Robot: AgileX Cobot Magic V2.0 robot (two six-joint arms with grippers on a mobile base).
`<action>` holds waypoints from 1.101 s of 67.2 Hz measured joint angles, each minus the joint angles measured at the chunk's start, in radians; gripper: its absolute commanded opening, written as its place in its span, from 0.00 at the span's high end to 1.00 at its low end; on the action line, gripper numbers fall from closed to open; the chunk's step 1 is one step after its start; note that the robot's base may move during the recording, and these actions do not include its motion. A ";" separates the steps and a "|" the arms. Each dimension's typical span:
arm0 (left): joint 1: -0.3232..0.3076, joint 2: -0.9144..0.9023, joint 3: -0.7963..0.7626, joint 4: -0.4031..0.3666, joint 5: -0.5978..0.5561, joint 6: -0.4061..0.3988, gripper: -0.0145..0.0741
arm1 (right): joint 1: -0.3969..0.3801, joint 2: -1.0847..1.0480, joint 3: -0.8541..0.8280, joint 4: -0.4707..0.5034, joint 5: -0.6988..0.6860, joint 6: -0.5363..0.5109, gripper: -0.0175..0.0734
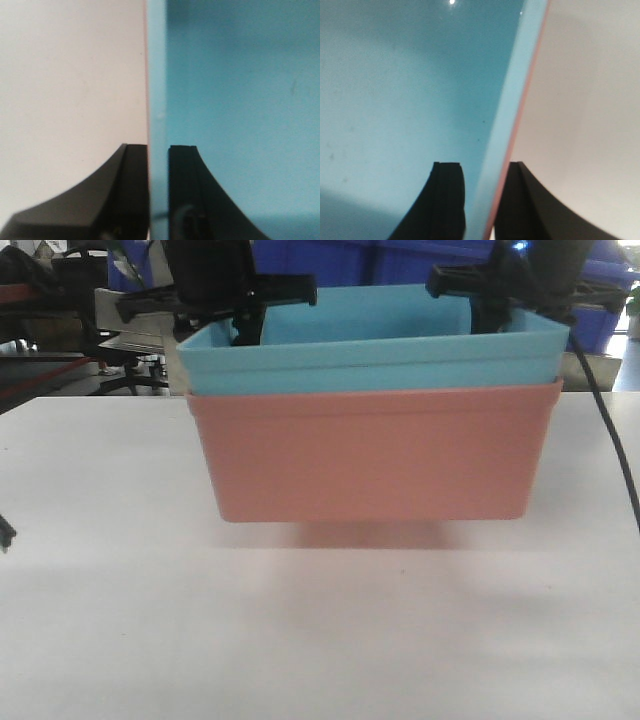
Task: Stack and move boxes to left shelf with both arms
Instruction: 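Lift the stacked bins off the table with both grippers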
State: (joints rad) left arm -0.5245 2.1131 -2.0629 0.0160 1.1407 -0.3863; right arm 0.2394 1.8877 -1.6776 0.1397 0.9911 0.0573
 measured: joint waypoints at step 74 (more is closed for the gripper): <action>-0.103 -0.445 0.391 0.131 -0.202 0.002 0.84 | 0.022 -0.383 0.266 0.028 -0.106 -0.009 0.75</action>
State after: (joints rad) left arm -0.6276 1.6677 -1.6719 0.1471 0.9386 -0.3840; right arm 0.2613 1.5047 -1.4114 0.1680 0.8856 0.0481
